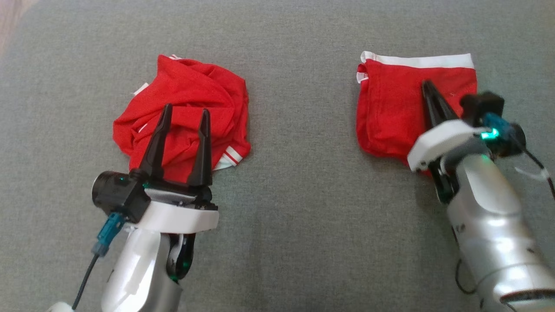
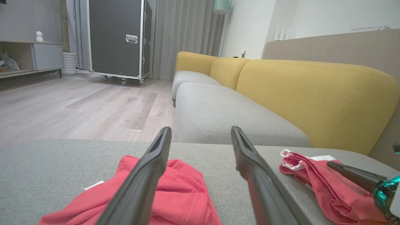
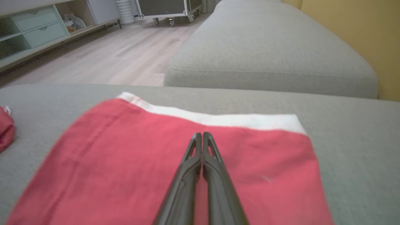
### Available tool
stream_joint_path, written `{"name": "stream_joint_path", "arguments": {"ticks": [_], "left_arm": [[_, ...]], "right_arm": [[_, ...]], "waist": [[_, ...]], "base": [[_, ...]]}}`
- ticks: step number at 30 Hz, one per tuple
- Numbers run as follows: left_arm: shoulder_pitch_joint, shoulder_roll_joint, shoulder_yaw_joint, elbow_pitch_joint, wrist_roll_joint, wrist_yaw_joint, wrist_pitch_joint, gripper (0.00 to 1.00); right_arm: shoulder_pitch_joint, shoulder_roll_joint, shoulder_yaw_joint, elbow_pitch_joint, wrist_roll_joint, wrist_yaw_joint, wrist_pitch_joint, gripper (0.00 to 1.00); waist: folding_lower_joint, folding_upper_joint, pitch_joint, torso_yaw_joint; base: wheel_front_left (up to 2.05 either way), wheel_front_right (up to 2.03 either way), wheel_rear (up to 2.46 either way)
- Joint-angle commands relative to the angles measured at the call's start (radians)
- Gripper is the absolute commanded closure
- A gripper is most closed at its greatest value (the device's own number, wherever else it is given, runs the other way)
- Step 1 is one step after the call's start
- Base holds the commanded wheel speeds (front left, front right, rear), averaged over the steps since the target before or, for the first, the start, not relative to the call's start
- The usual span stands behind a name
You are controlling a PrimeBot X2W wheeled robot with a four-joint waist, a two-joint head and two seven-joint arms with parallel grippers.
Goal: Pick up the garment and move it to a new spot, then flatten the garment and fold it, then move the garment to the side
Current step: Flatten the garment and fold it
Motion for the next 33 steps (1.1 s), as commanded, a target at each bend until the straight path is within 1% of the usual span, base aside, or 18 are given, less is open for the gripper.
{"name": "stream_joint_path", "arguments": {"ticks": [1,6,10,13,17,20,26,29,33], "left_arm": [[-0.023,0.008,0.025,-0.035,-0.010,0.002,-0.005,0.00],[-0.018,0.008,0.015,-0.039,-0.015,0.004,-0.005,0.00],[-0.020,0.008,0.005,-0.037,-0.022,0.007,-0.005,0.00],[-0.019,0.008,0.003,-0.034,-0.025,0.010,-0.005,0.00],[-0.012,0.008,0.013,-0.030,-0.025,0.014,-0.005,0.00],[-0.004,0.008,0.027,-0.032,-0.024,0.016,-0.005,0.00],[0.009,0.008,0.050,-0.041,-0.021,0.018,-0.005,0.00],[0.021,0.008,0.063,-0.045,-0.023,0.019,-0.005,0.00],[0.036,0.008,0.076,-0.043,-0.019,0.019,-0.005,0.00]], "right_arm": [[-0.043,0.021,0.048,-0.028,0.025,-0.002,-0.016,1.00],[-0.068,0.021,0.218,-0.021,0.137,-0.002,-0.020,1.00],[-0.060,0.022,0.346,0.051,0.192,-0.002,0.027,1.00],[-0.058,0.022,0.402,0.089,0.234,-0.002,0.052,1.00],[-0.068,0.022,0.436,0.115,0.272,-0.002,0.041,1.00],[-0.084,0.022,0.426,0.120,0.282,-0.002,0.009,1.00],[-0.104,0.019,0.340,0.095,0.261,-0.002,-0.020,1.00],[-0.078,0.004,0.266,-0.024,0.228,-0.002,-0.022,1.00],[0.005,-0.017,0.176,-0.171,0.165,-0.002,-0.022,1.00]], "waist": [[0.0000,0.0000,-0.003,0.003],[0.0000,0.0000,-0.004,0.011],[0.0000,0.0000,-0.007,0.021],[0.0000,0.0000,-0.012,0.025],[0.0000,0.0000,-0.025,0.015],[0.0000,0.0000,-0.042,-0.003],[0.0000,0.0000,-0.077,-0.049],[0.0000,0.0000,-0.100,-0.084],[0.0000,0.0000,-0.132,-0.126]], "base": [[0.00,0.00,0.00],[0.00,0.00,0.00],[0.00,0.00,0.00],[0.00,0.00,0.00],[0.00,0.00,0.00],[0.00,0.00,0.00],[0.00,0.00,0.00],[0.00,0.00,0.00],[0.00,0.00,0.00]]}}
